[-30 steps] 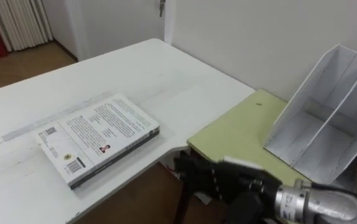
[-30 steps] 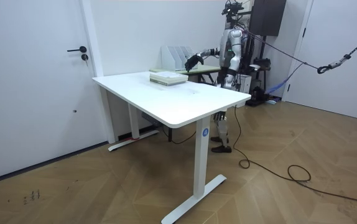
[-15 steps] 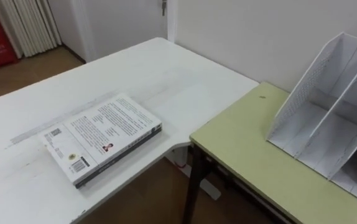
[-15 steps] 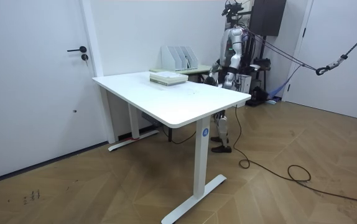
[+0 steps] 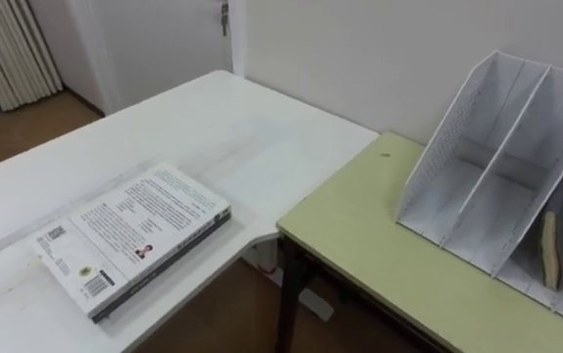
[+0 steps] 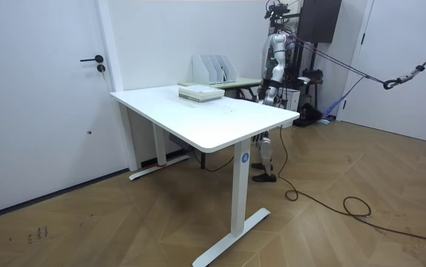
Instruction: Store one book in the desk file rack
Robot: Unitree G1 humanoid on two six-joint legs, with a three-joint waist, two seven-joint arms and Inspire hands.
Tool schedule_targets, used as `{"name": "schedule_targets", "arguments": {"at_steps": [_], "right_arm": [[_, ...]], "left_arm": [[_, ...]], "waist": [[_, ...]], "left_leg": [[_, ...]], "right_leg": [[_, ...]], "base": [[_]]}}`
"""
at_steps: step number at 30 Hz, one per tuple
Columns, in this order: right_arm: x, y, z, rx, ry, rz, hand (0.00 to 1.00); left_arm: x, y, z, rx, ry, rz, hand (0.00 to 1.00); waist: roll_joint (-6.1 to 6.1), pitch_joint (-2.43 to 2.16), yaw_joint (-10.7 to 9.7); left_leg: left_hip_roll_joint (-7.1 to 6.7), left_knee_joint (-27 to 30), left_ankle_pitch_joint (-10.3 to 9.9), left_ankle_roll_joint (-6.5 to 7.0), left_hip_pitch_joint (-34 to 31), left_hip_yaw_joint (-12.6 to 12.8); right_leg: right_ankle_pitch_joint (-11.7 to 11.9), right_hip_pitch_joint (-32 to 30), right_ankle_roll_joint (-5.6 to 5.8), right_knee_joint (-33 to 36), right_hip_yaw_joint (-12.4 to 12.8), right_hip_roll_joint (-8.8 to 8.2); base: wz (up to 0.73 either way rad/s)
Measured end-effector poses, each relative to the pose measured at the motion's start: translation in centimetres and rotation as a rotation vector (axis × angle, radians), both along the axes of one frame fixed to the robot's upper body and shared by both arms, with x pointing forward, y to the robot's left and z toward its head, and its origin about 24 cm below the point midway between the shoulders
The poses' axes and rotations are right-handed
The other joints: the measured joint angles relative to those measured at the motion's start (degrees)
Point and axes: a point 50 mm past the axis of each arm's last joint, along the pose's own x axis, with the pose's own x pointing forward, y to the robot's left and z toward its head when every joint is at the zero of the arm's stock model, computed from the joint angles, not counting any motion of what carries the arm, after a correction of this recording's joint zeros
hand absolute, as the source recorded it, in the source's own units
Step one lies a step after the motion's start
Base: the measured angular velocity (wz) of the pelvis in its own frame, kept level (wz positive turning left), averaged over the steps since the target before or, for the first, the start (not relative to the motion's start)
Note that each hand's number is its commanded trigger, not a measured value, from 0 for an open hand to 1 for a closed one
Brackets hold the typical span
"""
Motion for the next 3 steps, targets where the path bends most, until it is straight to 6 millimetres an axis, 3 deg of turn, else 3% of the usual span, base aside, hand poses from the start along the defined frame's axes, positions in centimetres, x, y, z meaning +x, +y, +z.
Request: {"name": "schedule_targets", "arguments": {"at_steps": [3], "right_arm": [[-0.22, 0.05, -0.09, -0.016, 0.01, -0.029, 0.0]], "left_arm": [[-0.46, -0.03, -0.03, -0.005, 0.006, 0.015, 0.0]], "waist": [[0.06, 0.0, -0.5]], "left_leg": [[-0.05, -0.3, 0.0, 0.0, 0.4, -0.1]], "right_leg": [[-0.1, 0.2, 0.0, -0.1, 0.2, 0.0]], "base": [[-0.05]]}}
